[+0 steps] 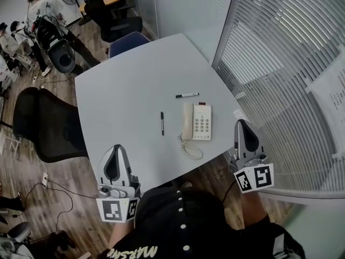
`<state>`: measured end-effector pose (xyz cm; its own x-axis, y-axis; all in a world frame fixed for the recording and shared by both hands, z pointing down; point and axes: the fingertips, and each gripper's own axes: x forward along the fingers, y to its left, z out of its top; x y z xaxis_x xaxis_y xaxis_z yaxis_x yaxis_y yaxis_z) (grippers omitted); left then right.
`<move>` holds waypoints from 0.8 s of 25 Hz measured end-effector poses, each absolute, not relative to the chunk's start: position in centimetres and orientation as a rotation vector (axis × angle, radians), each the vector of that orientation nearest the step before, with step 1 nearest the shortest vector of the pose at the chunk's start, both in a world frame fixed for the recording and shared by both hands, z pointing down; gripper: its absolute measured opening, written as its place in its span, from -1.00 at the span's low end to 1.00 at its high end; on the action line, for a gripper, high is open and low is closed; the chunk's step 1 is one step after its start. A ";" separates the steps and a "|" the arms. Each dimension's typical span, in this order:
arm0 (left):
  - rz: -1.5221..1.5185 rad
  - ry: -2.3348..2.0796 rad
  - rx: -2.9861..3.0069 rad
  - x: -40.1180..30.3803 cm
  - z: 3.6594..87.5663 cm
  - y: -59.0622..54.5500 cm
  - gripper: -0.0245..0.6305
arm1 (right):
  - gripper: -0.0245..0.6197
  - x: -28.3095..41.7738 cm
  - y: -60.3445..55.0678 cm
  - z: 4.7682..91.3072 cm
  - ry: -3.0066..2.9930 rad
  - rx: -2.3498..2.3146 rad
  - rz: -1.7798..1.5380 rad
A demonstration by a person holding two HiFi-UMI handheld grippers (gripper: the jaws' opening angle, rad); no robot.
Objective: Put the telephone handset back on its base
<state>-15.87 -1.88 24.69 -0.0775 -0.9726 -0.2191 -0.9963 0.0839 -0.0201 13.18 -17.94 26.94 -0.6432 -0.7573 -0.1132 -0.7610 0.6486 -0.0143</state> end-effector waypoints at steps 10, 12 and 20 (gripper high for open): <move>0.198 2.170 -2.004 -15.5 24.7 -2.1 -0.88 | -0.84 12.8 -18.2 27.0 2.760 -1.255 0.056; 0.199 2.169 -2.006 -15.4 24.7 -2.3 -0.88 | -0.83 12.9 -18.4 27.1 2.762 -1.257 0.054; 0.201 2.183 -2.000 -15.6 24.8 -2.4 -0.88 | -0.83 12.4 -18.8 27.3 2.776 -1.246 0.051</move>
